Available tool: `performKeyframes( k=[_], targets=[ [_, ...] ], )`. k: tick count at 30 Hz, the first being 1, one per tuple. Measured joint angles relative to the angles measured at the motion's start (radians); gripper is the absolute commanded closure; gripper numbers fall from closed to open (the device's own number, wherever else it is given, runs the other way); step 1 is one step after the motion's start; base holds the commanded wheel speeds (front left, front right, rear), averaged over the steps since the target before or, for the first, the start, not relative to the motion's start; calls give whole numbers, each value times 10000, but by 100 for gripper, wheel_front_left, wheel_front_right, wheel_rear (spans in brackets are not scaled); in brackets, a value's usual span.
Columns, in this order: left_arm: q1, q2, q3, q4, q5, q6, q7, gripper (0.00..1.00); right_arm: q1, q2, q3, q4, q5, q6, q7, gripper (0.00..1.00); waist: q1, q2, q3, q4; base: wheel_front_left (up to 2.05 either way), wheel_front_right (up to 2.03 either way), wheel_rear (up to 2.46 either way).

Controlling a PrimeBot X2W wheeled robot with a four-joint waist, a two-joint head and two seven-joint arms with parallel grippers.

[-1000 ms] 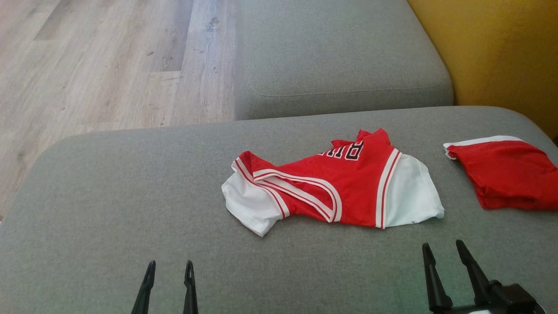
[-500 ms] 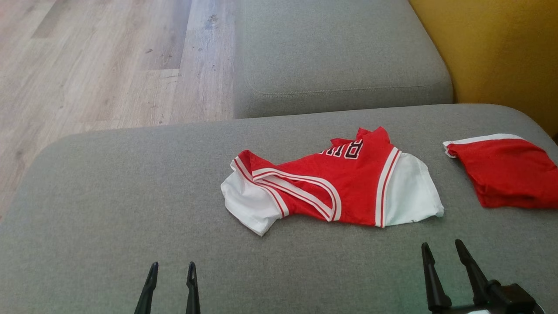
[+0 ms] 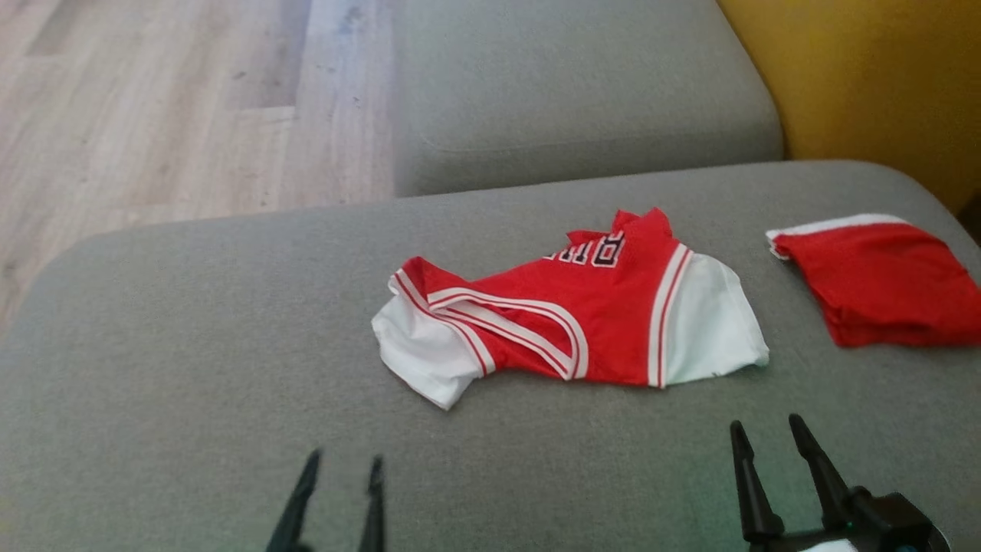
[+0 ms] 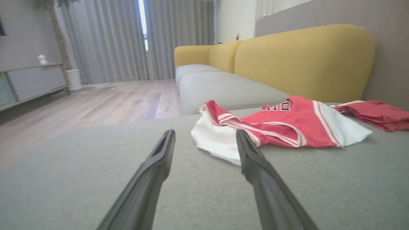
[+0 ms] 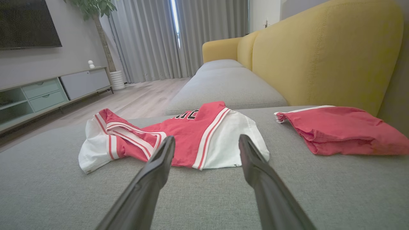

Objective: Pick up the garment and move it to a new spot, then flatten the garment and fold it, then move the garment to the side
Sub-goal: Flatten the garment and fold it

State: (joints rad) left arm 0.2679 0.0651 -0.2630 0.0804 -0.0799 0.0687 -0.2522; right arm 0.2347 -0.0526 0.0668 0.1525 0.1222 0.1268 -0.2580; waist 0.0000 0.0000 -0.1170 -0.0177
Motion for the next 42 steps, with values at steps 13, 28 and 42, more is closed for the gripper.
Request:
performKeyframes(
  k=[13, 28, 42],
  targets=[
    [-5261, -121, -3062, 4347, -316, -1421, 393, 0, -914, -418, 414, -656, 146, 0, 0, 0, 2, 0, 1463, -1437, 0, 0, 0],
    [-8667, -155, -5428, 7455, -2984, -1551, 1785, 0, -2056, -485, 593, -742, 351, 0, 0, 0, 3, 0, 3429, -2778, 0, 0, 0],
    [-9172, -150, -7162, 7662, -4491, -1730, 1112, 100, -2062, -412, 633, -593, 351, 0, 0, 0, -1, 0, 2968, -3130, 0, 0, 0]
  ],
)
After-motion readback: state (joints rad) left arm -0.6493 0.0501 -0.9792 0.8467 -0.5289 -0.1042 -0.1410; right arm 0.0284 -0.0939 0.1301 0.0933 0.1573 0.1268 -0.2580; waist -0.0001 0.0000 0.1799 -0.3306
